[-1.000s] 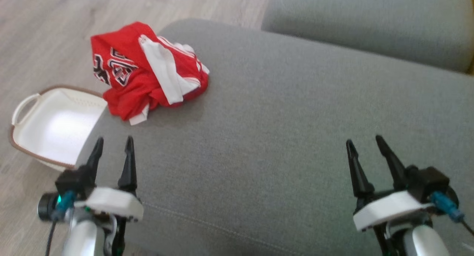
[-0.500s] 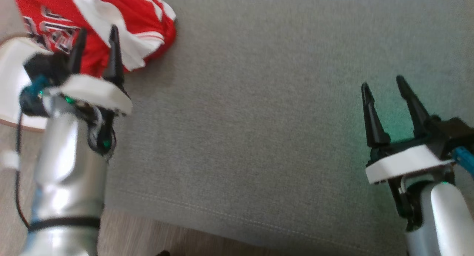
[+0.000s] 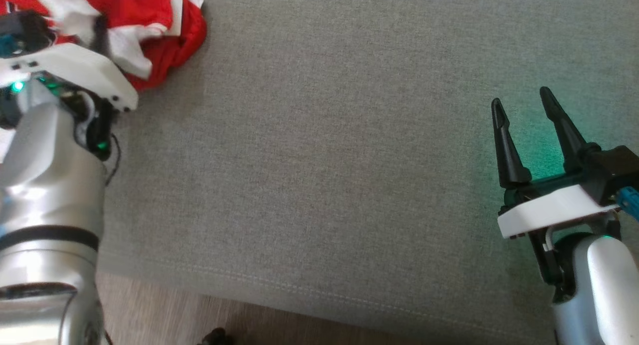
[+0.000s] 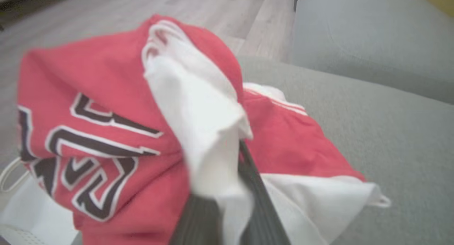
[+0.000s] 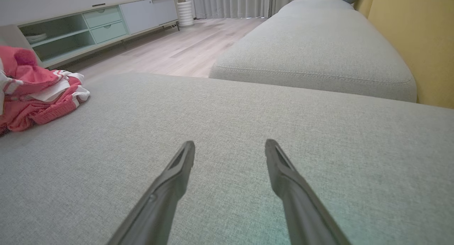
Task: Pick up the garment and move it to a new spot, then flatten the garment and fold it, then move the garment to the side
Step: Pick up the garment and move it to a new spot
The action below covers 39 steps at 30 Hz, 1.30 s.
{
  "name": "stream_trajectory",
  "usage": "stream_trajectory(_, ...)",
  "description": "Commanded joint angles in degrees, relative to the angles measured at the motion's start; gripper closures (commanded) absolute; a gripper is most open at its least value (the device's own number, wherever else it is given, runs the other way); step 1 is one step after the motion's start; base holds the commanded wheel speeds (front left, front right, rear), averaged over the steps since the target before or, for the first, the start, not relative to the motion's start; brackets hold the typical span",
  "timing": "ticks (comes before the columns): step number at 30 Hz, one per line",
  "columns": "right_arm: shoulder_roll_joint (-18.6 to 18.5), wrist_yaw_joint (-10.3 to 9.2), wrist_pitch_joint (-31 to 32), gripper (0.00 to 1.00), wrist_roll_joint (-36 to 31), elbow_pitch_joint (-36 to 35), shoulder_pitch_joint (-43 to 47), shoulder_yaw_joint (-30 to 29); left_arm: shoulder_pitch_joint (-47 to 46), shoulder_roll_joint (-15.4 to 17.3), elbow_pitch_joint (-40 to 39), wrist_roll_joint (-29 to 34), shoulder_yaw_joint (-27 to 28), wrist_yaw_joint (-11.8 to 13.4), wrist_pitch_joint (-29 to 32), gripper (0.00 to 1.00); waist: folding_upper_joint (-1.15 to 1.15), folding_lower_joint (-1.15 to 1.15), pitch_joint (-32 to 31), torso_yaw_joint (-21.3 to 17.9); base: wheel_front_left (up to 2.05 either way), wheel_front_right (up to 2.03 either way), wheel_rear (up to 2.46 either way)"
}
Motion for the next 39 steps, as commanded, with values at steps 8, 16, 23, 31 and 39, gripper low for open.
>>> stream_trajectory(8,1.3,-0.04,-1.1,0.00,0.1,-1.3,1.4,0.3,-0.5,5.5,-7.0,3.3,-0.4,2.5,-7.6,1.00,0.00,0.00,-6.6,0.0,0.00,0.00,0.00)
stream_trajectory(16,2.6,-0.04,-2.7,0.00,1.8,0.5,4.9,0.5,10.0,5.5,-25.7,5.3,-1.3,2.8,-7.8,1.00,0.00,0.00,-16.3,-1.7,0.00,0.00,0.00)
stream_trajectory(23,2.9,-0.04,-3.1,0.00,3.0,0.3,7.8,0.7,19.6,4.0,-39.3,5.1,-3.6,2.8,-4.7,1.00,0.00,0.00,-20.8,-4.6,0.00,0.00,0.00)
stream_trajectory(31,3.0,-0.04,-2.8,0.00,5.5,-2.1,8.6,0.9,29.0,-0.7,-54.2,4.2,-11.2,1.8,2.8,1.00,0.00,0.00,-19.7,-11.9,0.00,0.00,0.00)
stream_trajectory(39,3.0,-0.04,-2.7,0.00,6.1,-3.2,7.2,1.0,25.8,-5.7,-53.7,1.2,-20.5,0.7,3.8,1.00,0.00,0.00,-15.7,-21.4,0.00,0.00,0.00)
